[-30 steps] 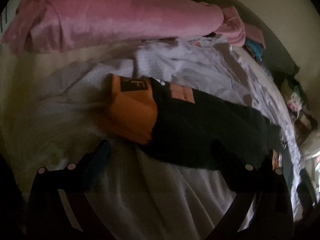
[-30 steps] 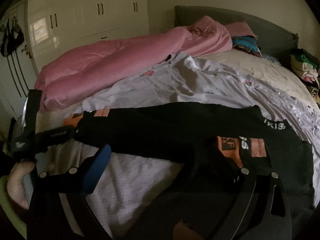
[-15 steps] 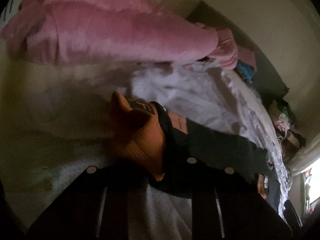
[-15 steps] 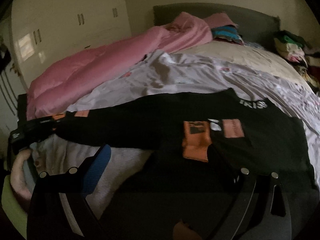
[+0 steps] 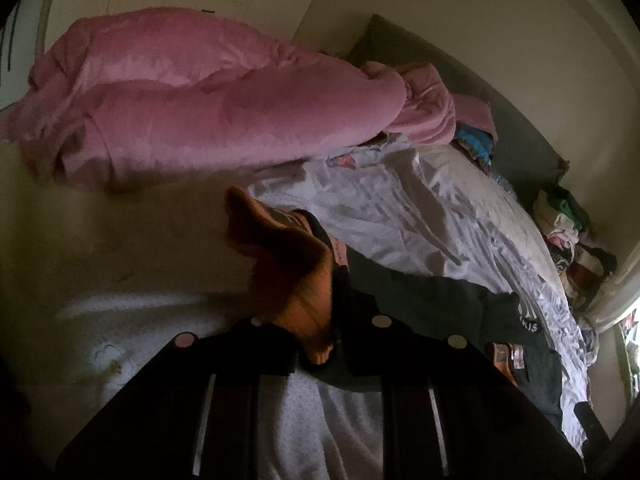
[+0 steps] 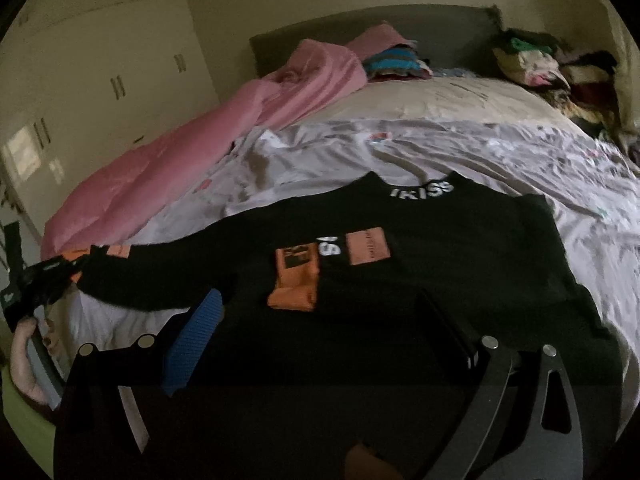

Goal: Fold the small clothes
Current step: 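Lift the sleeve by its cuff with the left gripper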

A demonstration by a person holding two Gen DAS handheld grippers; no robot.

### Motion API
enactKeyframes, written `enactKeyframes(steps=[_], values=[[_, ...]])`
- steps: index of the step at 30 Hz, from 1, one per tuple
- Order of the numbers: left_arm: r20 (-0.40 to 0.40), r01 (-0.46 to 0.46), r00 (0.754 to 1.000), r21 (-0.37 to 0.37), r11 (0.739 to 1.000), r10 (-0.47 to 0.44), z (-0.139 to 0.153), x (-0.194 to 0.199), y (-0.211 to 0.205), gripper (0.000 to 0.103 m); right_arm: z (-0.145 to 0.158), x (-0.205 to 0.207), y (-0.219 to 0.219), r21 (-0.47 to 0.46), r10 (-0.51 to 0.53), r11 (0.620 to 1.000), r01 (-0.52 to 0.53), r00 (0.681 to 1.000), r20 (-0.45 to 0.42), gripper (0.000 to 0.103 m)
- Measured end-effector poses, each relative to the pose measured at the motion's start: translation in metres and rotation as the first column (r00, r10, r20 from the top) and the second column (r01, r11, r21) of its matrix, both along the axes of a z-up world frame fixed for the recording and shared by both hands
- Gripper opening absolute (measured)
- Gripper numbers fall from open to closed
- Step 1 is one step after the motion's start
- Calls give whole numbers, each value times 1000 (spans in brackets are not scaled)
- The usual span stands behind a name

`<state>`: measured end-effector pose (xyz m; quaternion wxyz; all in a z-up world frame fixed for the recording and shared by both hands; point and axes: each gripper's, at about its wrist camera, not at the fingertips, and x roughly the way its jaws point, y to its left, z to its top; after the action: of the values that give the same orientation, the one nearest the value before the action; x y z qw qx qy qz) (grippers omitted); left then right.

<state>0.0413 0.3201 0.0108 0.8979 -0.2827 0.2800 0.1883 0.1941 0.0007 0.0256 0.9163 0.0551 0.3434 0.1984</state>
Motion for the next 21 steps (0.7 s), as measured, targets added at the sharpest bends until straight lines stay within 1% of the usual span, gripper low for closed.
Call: enactKeyframes(steps=[1,3,4,7,9,15,21], values=[[0,-1,1000,6,1000,1,3,0,-1,7,0,0,-4,9,-6,1000,7,1000,-3,96],[6,3,1000,9,1000,-3,9,0,-2,3,0,1,-13,29,-21,999,21,1000,-9,96],[14,9,1000,8,1000,-9,14,0,-4,3,0,1,-15,36,-23,999,24,1000,-11,96],[15,41,999,35,999,-42,27,4,-16,2,-1,0,-22,58,-25,998,26,1000,-14,96],[29,65,997,23,998,-66,33,6,-24,2,0,-2,-27,74,-25,997,26,1000,-13,96],[34,113,993,84,990,-116,53,17,-59,2,5,-6,-48,112,-46,993,46,999,-2,96],[39,188,980,118,975,-193,70,34,-95,2,8,-10,-77,145,-95,985,95,995,-9,96]])
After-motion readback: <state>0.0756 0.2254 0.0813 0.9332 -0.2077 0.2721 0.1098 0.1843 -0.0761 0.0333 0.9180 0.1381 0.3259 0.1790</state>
